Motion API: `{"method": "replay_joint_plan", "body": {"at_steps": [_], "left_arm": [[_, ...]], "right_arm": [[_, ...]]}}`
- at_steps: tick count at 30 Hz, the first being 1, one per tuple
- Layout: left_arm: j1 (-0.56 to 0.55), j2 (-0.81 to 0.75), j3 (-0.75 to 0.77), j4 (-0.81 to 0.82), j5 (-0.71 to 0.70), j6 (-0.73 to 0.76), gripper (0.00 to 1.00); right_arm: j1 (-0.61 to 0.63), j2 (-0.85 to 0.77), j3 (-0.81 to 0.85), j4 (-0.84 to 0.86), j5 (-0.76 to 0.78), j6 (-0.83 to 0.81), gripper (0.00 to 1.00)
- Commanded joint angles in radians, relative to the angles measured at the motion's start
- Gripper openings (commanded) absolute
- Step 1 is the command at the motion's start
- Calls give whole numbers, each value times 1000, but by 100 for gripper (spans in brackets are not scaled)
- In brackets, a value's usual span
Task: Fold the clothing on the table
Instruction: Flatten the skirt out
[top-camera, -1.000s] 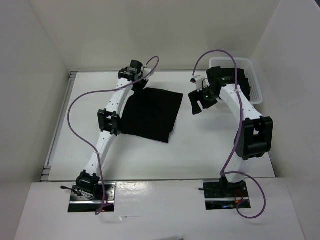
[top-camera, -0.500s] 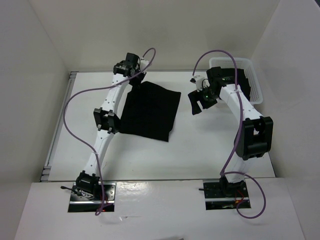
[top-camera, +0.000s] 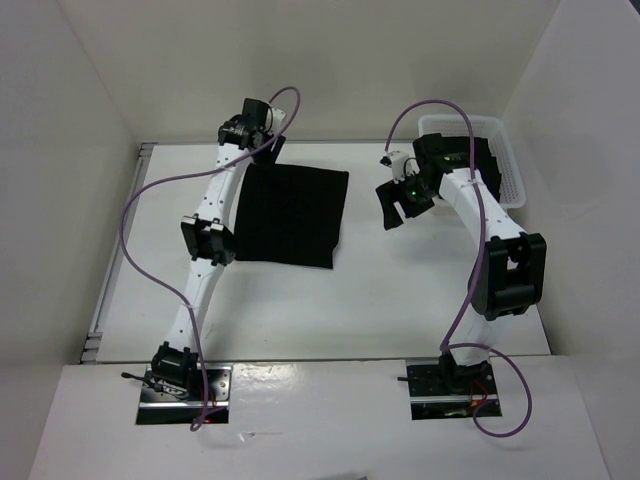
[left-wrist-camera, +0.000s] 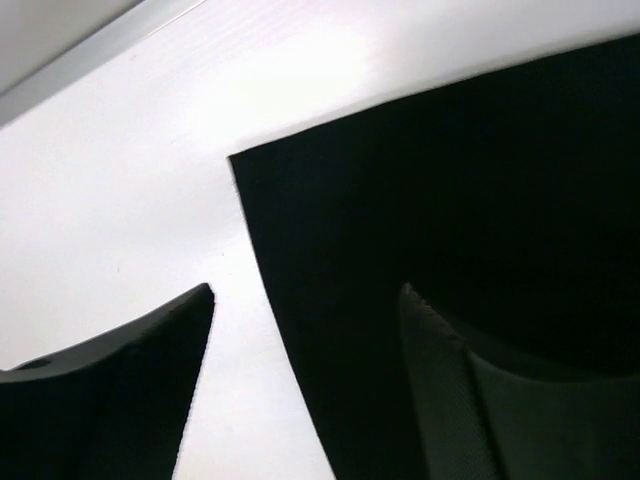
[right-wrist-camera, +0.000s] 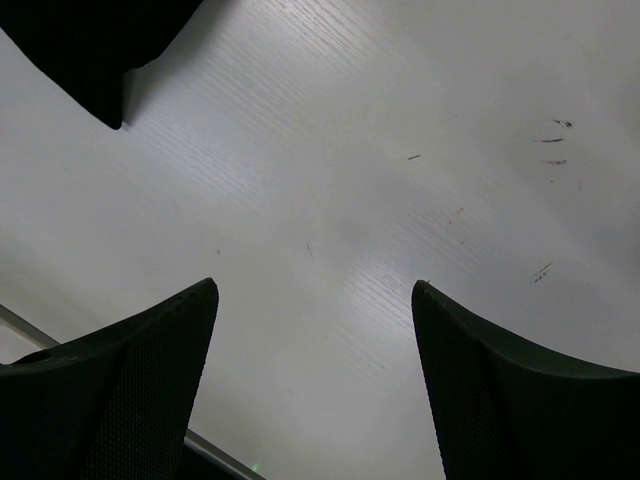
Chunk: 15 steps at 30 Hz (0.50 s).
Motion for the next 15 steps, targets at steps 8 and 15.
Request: {"method": "replay_joint_plan", "body": {"at_steps": [8, 15], "left_arm": [[76, 0, 13, -33, -46, -90, 100], [125, 22, 13, -133, 259, -78, 100]], "right_arm": [[-5, 1, 40, -26, -48, -4, 82], [-5, 94, 156, -26, -111, 19, 78]]}}
